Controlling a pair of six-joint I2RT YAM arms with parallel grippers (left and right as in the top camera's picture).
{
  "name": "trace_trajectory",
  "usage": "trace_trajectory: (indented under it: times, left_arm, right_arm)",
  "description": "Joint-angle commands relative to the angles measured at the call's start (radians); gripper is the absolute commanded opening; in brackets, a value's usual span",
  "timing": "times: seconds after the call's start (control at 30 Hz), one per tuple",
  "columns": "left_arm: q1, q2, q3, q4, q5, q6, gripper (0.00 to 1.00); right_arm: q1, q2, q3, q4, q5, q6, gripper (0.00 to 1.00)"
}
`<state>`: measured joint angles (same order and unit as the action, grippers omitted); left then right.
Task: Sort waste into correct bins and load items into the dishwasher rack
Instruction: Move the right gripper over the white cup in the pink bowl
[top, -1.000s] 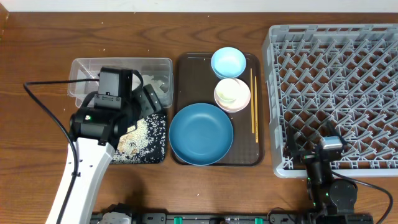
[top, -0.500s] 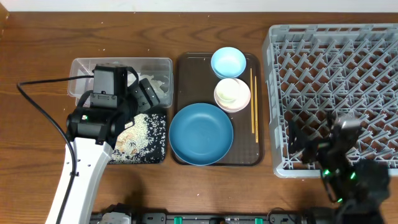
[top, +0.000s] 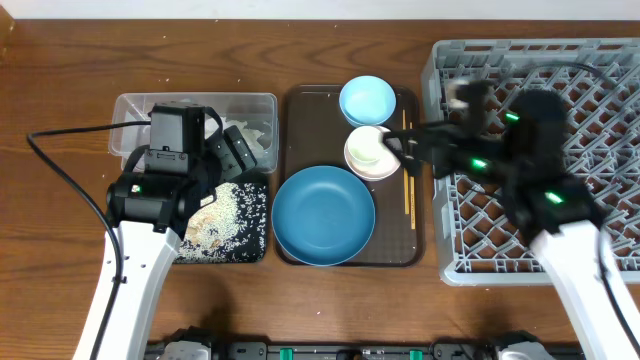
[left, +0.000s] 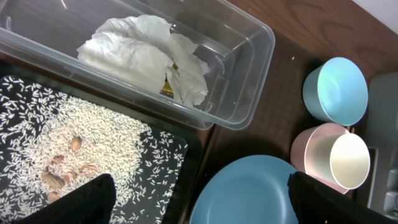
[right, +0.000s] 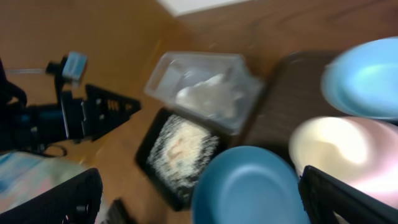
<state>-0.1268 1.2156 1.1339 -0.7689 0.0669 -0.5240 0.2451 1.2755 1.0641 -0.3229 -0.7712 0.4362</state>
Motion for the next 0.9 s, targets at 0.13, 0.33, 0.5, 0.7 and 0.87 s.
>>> trace_trajectory:
  times: [0.13, 0.33, 0.5, 0.7, 0.87]
  left_arm:
    - [0.003, -0.007, 0.022, 0.0, -0.019, 0.003, 0.91]
    - [0.003, -0.007, 0.022, 0.0, -0.019, 0.003, 0.91]
    - [0.003, -0.007, 0.022, 0.0, -0.019, 0.002, 0.91]
    - [0.003, -0.007, 0.022, 0.0, -0.019, 0.002, 0.91]
    - [0.003, -0.007, 0.022, 0.0, -0.019, 0.003, 0.91]
  right_arm:
    - [0.186, 0.16, 0.017, 0.127, 0.169, 0.031, 0.99]
    - [0.279, 0.206, 0.022, -0.011, 0.592, 0.012, 0.99]
    - [0.273, 0.237, 0.144, -0.206, 0.668, -0.064, 0.99]
    - [0.274, 0.36, 0.501, -0.598, 0.742, -0.13, 0.99]
    - [0.3, 0.454, 0.62, -0.702, 0.685, -0.195, 0.99]
